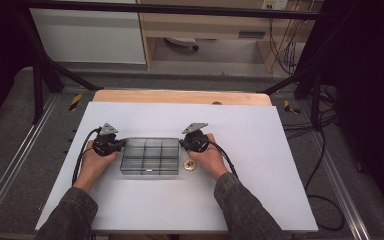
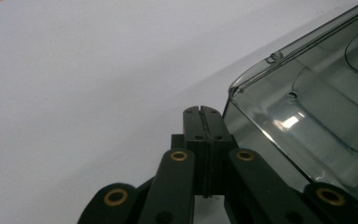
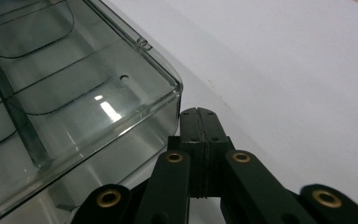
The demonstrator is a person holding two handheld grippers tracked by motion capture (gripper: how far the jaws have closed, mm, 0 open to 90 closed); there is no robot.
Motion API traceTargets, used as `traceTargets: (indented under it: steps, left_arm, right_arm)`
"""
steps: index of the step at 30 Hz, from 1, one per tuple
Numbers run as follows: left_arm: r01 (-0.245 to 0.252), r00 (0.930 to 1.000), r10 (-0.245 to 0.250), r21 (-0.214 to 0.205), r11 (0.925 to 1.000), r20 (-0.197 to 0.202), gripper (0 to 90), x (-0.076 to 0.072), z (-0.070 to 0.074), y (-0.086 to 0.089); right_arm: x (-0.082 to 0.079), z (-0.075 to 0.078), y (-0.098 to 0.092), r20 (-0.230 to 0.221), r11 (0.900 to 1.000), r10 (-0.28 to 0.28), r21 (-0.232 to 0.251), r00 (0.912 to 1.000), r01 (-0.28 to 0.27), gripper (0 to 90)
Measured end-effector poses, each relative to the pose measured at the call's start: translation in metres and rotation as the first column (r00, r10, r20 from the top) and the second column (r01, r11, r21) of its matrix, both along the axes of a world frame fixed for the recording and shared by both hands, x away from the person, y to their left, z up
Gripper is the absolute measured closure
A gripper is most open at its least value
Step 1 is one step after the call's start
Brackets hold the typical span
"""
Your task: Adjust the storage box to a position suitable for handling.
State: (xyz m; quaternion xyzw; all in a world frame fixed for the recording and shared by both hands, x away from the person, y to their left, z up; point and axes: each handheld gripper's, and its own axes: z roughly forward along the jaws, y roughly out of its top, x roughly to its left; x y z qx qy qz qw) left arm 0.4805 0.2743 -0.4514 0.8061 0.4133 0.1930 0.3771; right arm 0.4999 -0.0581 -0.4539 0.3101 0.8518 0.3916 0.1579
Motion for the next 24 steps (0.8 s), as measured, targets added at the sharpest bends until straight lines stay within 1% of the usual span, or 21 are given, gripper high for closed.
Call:
traceTargets:
  steps: [2,3,5,14,16,19,20,24]
  left_arm:
    - [0.002,1.0000,-0.002,-0.004,1.0000,-0.001,90.0,0.000,0.000,0.000]
    - [0.006,1.0000,-0.006,-0.005,1.0000,-0.002,90.0,0.000,0.000,-0.001]
    - [0.004,1.0000,-0.005,-0.004,1.0000,-0.002,90.0,0.000,0.000,-0.001]
    - [0.004,1.0000,-0.004,0.001,1.0000,-0.005,90.0,-0.005,0.001,-0.001]
    - [-0.001,1.0000,0.000,-0.006,1.0000,-0.010,90.0,-0.009,0.001,0.001]
    - [-0.001,1.0000,0.001,-0.005,1.0000,-0.008,90.0,-0.012,0.001,0.002]
    - [-0.003,0.9999,0.003,-0.012,0.9999,-0.011,90.0,-0.013,0.000,0.002]
    - [-0.007,0.9998,0.006,-0.019,0.9998,-0.017,90.0,-0.020,0.000,0.004]
  right_arm:
    - [0.000,0.000,0.000,0.001,1.0000,0.000,0.002,1.0000,0.000,90.0]
    - [0.001,0.001,0.001,-0.003,0.9999,0.001,0.014,1.0000,-0.001,90.0]
    - [0.001,0.001,0.002,0.001,1.0000,0.002,0.004,1.0000,-0.002,90.0]
    - [-0.004,0.001,0.003,-0.005,1.0000,0.007,-0.004,1.0000,-0.007,90.0]
    - [-0.005,0.001,0.004,-0.006,0.9999,0.012,-0.002,0.9999,-0.012,90.0]
    - [-0.009,0.001,0.004,-0.008,0.9999,0.012,0.000,0.9999,-0.012,90.0]
    - [-0.010,0.001,0.005,-0.006,0.9999,0.017,0.001,0.9998,-0.017,90.0]
    - [-0.015,0.001,0.006,-0.008,0.9998,0.020,0.002,0.9998,-0.019,90.0]
